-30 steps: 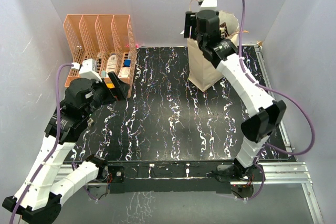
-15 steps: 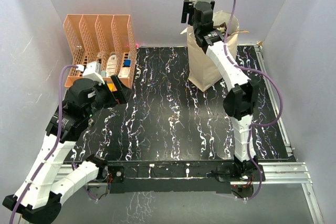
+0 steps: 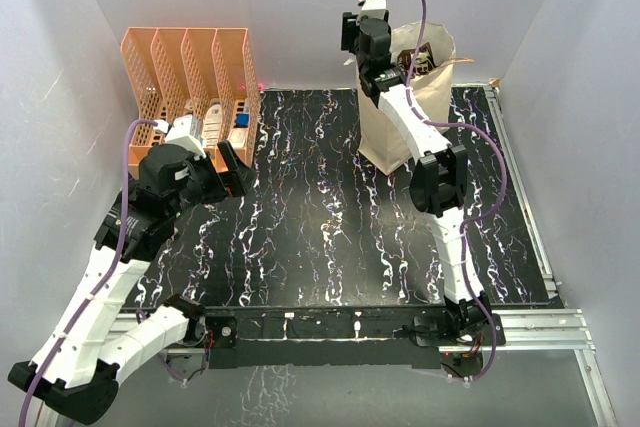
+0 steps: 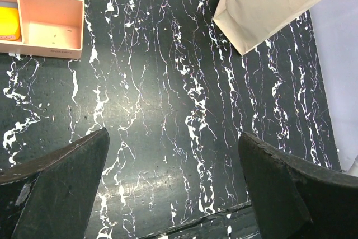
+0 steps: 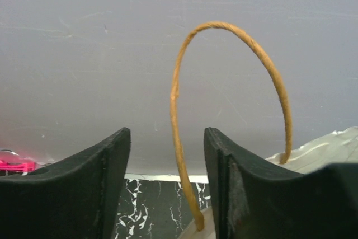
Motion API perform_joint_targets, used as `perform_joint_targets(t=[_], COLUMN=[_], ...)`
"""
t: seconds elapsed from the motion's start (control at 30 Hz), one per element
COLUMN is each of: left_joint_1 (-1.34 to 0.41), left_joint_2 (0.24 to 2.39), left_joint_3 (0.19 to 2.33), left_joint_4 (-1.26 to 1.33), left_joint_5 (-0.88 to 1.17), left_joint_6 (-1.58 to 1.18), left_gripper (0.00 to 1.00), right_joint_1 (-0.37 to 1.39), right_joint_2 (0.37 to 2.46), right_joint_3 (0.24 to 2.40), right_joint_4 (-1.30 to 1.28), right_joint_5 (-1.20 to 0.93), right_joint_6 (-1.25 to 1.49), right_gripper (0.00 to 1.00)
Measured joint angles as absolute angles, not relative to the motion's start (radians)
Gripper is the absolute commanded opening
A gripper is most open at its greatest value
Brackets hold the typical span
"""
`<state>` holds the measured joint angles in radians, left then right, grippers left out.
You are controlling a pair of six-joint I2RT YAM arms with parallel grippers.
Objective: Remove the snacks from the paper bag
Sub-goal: Move the paper bag to the center of the board.
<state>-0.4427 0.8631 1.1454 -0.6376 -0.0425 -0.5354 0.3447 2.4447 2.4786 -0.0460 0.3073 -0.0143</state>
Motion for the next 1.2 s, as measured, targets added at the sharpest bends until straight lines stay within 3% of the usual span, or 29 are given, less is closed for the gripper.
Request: perform_joint_targets(t=[0.2, 0.23, 0.5, 1.2], left_joint_1=[-0.443, -0.443, -0.443, -0.443], left_joint_2=[0.863, 0.863, 0.848, 0.742], left_joint_3=[1.146, 1.146, 1.146, 1.152], left_joint_4=[-0.637, -0.638, -0.637, -0.668], left_joint_5=[-0.044, -0.043, -0.041, -0.003], left_joint_6=[-0.528, -0.528, -0.537, -0.635], left_gripper=[0.98, 0.98, 0.98, 0.98], right_joint_1=[0.345, 0.345, 0.347, 0.511], right_joint_2=[2.459, 2.459, 2.395, 1.852], right_joint_3=[2.484, 2.485, 2.389, 1.772], right_joint_4=[-0.022, -0.02, -0.025, -0.132], right_joint_5=[0.295, 0.29, 0.203, 0.02], right_joint_6=[-0.027, -0.03, 0.01, 0.086], right_gripper=[0.09, 0.08, 0.07, 0.07])
